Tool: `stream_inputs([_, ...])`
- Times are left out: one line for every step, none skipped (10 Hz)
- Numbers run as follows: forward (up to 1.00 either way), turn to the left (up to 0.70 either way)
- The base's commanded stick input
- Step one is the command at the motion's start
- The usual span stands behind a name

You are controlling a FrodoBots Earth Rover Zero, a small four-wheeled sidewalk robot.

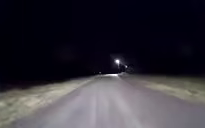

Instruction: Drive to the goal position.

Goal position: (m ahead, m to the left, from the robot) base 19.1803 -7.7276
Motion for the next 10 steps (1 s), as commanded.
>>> stream_inputs([1.0, -0.01])
stream_inputs([1.0, -0.14])
stream_inputs([1.0, -0.14])
stream_inputs([1.0, -0.02])
stream_inputs([1.0, 0.0])
stream_inputs([1.0, 0.0])
stream_inputs([1.0, 0.0])
stream_inputs([1.0, 0.0])
stream_inputs([1.0, 0.0])
stream_inputs([1.0, 0.0])
